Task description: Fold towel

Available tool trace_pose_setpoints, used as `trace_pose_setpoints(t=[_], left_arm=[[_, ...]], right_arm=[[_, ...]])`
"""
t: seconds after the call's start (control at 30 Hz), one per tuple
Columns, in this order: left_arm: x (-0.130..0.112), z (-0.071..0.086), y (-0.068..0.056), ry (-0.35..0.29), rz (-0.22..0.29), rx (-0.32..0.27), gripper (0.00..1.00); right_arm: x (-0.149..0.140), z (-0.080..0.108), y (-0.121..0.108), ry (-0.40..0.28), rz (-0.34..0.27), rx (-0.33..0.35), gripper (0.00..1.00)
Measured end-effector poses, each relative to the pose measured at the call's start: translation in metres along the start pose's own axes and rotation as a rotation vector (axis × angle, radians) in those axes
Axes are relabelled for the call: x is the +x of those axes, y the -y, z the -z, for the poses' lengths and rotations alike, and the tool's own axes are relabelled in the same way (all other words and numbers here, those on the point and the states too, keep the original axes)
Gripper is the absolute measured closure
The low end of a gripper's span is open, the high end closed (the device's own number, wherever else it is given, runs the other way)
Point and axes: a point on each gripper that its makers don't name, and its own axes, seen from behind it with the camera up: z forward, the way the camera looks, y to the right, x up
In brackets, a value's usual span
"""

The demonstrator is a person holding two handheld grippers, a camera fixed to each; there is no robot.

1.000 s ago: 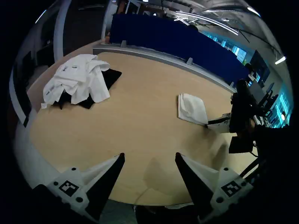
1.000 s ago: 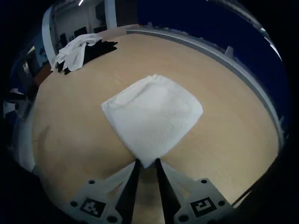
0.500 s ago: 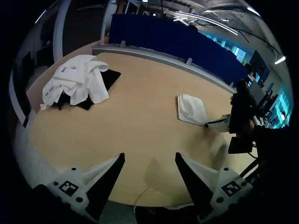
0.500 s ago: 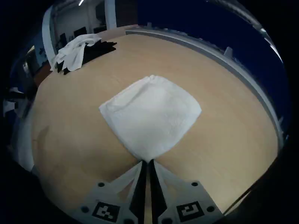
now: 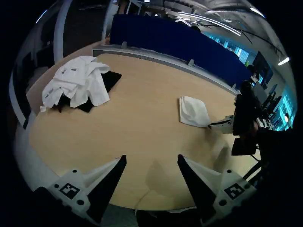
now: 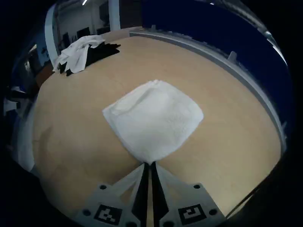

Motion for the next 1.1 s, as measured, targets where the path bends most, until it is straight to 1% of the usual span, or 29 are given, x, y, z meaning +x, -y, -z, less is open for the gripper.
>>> trace_pose_setpoints(t=[0.2, 0.5, 0.7, 0.9, 1.1], left_arm=[[0.004, 0.001, -0.002, -0.005, -0.004, -0.007, 0.0], [0.015, -0.002, -0.006, -0.024, -0.017, -0.021, 0.0], [0.022, -0.003, -0.011, -0.039, -0.029, -0.032, 0.0], [0.026, 0.001, -0.013, -0.05, -0.037, -0.04, 0.0], [0.028, 0.002, -0.016, -0.056, -0.041, -0.046, 0.0]], right_arm=[[0.021, 0.013, -0.006, -0.045, 0.011, -0.019, 0.96], [0.071, 0.043, -0.015, -0.146, 0.037, -0.05, 0.96], [0.099, 0.062, -0.019, -0.2, 0.049, -0.059, 0.96], [0.122, 0.078, -0.024, -0.25, 0.046, -0.069, 0.96], [0.136, 0.088, -0.029, -0.275, 0.048, -0.079, 0.96]])
